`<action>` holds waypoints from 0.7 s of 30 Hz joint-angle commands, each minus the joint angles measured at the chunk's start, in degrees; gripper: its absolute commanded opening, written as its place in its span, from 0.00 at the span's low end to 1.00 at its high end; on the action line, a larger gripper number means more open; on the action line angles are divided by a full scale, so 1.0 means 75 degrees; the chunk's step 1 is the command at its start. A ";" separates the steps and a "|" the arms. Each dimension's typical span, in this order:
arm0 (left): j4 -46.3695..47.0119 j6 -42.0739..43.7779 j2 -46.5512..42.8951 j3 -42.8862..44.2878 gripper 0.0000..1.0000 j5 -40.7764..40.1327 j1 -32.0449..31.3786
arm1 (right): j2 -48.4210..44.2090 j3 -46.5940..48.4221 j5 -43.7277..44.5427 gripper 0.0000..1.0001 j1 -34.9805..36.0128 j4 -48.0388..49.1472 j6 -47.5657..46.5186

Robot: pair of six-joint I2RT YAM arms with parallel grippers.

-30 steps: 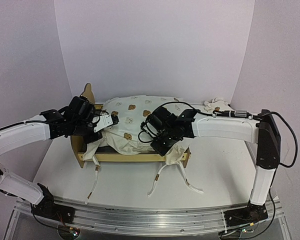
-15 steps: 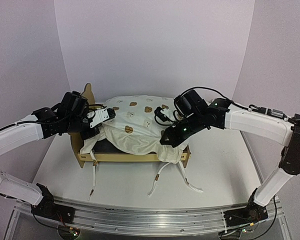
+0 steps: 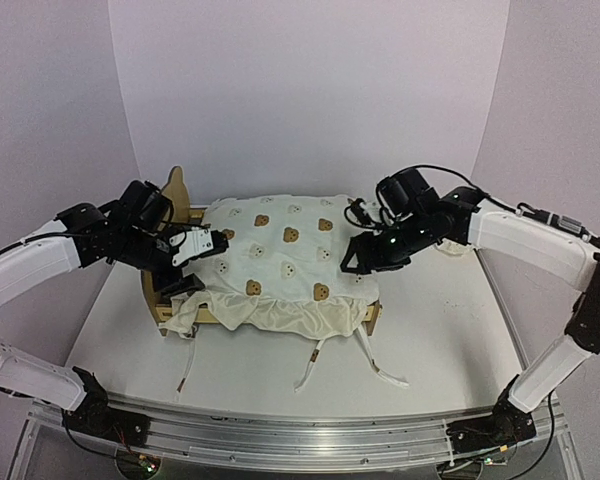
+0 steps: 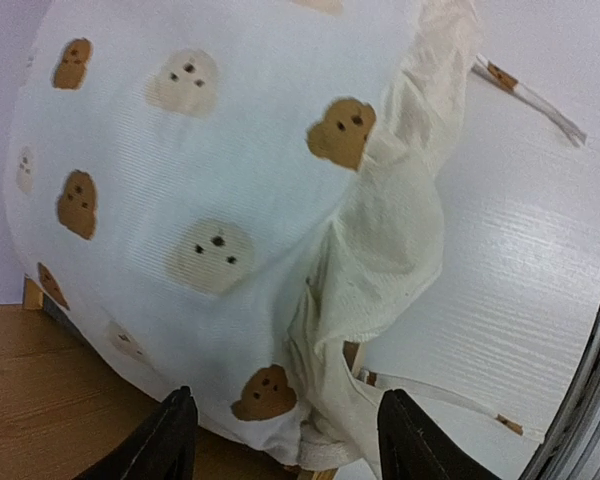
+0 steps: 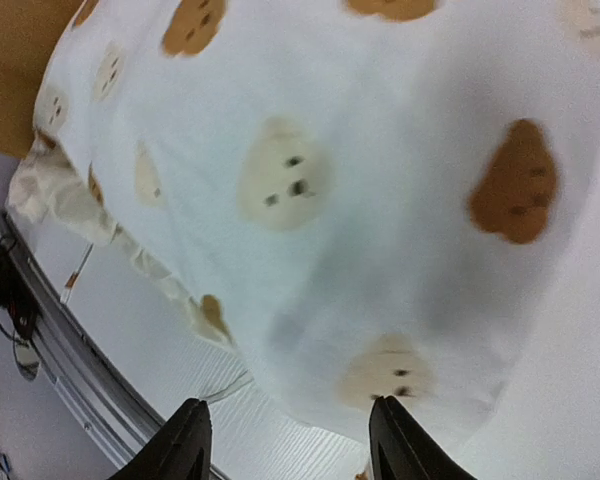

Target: Set up the pet bed

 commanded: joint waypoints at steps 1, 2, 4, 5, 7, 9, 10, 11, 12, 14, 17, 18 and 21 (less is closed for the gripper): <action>0.0444 -0.1064 0.0292 0.1313 0.67 -0.0556 0.0044 | -0.0656 -0.0103 0.1458 0.59 -0.0653 -0.0451 0.1272; 0.0513 -0.1311 0.0483 0.1575 0.70 -0.0865 0.0040 | -0.0615 -0.0151 0.1572 0.60 -0.0771 -0.0506 0.1411; 0.0602 -0.1612 0.0858 0.2125 0.75 -0.1561 0.0082 | -0.0366 -0.0085 0.1476 0.63 -0.0897 -0.0520 0.1475; 0.0589 -0.1726 0.1071 0.2400 0.77 -0.1845 0.0125 | -0.0177 0.0041 0.1400 0.64 -0.0909 -0.0526 0.1424; 0.0432 -0.1942 0.1470 0.2967 0.80 -0.2248 0.0266 | 0.0200 0.0296 0.1344 0.65 -0.0932 -0.0549 0.1311; 0.0191 -0.2138 0.1853 0.3576 0.81 -0.2525 0.0571 | 0.0510 0.0495 0.1479 0.65 -0.1005 -0.0566 0.1281; 0.0087 -0.2242 0.2004 0.3858 0.82 -0.2611 0.0791 | 0.0626 0.0570 0.1537 0.65 -0.1042 -0.0574 0.1286; 0.0010 -0.2334 0.2110 0.4099 0.82 -0.2658 0.1066 | 0.0717 0.0638 0.1565 0.65 -0.1077 -0.0582 0.1292; -0.0033 -0.2429 0.2201 0.4339 0.83 -0.2667 0.1363 | 0.0773 0.0691 0.1553 0.65 -0.1110 -0.0593 0.1288; -0.0122 -0.2678 0.2279 0.4767 0.85 -0.2554 0.2037 | 0.0844 0.0735 0.1417 0.65 -0.1157 -0.0596 0.1283; -0.0208 -0.2951 0.2363 0.5206 0.86 -0.2333 0.3051 | 0.0842 0.0728 0.1252 0.65 -0.1285 -0.0606 0.1253; -0.0144 -0.3033 0.2365 0.5237 0.85 -0.2258 0.3381 | 0.0800 0.0708 0.1212 0.65 -0.1368 -0.0605 0.1280; 0.0081 -0.3298 0.2401 0.5060 0.85 -0.1765 0.4622 | 0.0618 0.0606 0.1270 0.64 -0.1723 -0.0594 0.1445</action>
